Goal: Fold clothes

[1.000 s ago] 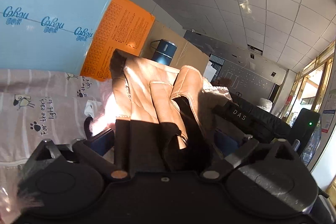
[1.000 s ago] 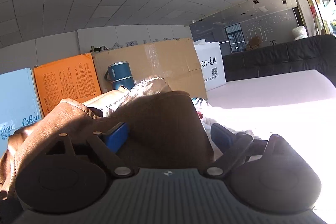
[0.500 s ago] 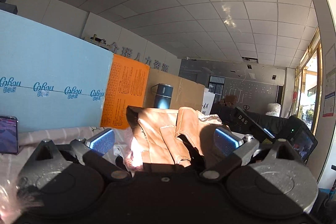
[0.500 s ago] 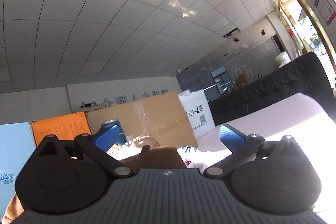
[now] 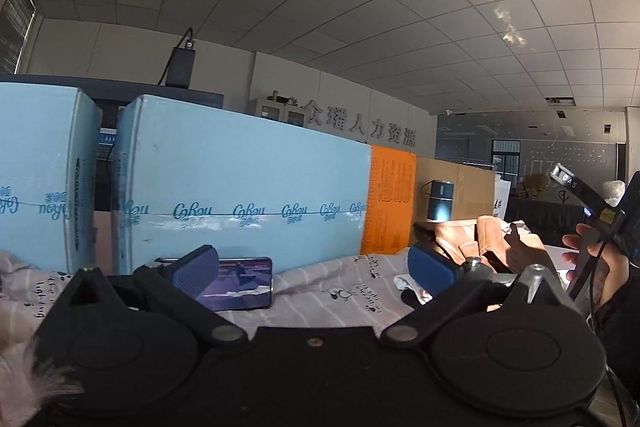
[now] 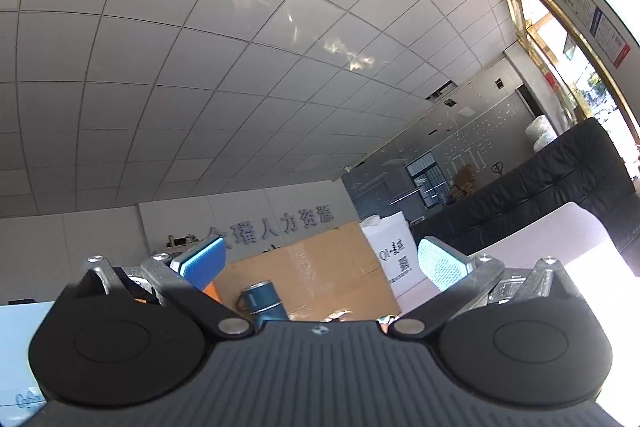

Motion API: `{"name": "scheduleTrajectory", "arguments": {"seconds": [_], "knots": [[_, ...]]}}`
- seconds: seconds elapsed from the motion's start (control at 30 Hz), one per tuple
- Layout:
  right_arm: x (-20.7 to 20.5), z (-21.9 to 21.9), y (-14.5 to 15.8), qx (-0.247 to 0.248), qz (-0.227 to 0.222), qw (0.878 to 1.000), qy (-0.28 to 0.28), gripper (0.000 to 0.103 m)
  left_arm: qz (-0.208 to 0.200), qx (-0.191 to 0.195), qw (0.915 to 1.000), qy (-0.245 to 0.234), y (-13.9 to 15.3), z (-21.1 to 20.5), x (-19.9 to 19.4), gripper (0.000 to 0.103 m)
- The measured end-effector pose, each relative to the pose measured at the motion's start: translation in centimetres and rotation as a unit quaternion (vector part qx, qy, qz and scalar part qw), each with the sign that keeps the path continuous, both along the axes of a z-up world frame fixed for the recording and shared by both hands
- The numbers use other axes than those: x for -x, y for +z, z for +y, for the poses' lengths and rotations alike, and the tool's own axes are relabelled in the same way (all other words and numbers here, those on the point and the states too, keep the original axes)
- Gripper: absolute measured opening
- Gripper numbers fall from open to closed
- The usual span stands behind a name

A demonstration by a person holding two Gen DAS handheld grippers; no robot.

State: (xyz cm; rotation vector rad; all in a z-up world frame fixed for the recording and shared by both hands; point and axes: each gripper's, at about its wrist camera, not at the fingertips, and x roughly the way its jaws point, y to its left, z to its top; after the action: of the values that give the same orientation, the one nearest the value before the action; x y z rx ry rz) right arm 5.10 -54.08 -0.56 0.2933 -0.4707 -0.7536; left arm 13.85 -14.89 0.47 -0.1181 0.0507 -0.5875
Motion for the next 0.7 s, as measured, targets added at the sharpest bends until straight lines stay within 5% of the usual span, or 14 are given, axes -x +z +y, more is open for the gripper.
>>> {"name": "scheduleTrajectory", "arguments": {"seconds": [0.3, 0.43, 0.7], "knots": [[0.0, 10.5, 1.9, 0.015, 0.023, 0.988, 0.154, 0.103, -0.014, 0.01, 0.9936, 0.112, 0.1, 7.2, 2.3, 0.103], [-0.4, 14.3, 1.9, 0.014, 0.042, 0.975, 0.217, 0.103, 0.018, 0.016, 0.9904, 0.136, 0.0, 9.5, 2.2, 0.103], [-3.4, 19.1, -1.7, 0.021, 0.134, 0.944, 0.3, 0.103, 0.034, 0.018, 0.9741, 0.223, -1.7, 11.8, 0.9, 0.103]]}}
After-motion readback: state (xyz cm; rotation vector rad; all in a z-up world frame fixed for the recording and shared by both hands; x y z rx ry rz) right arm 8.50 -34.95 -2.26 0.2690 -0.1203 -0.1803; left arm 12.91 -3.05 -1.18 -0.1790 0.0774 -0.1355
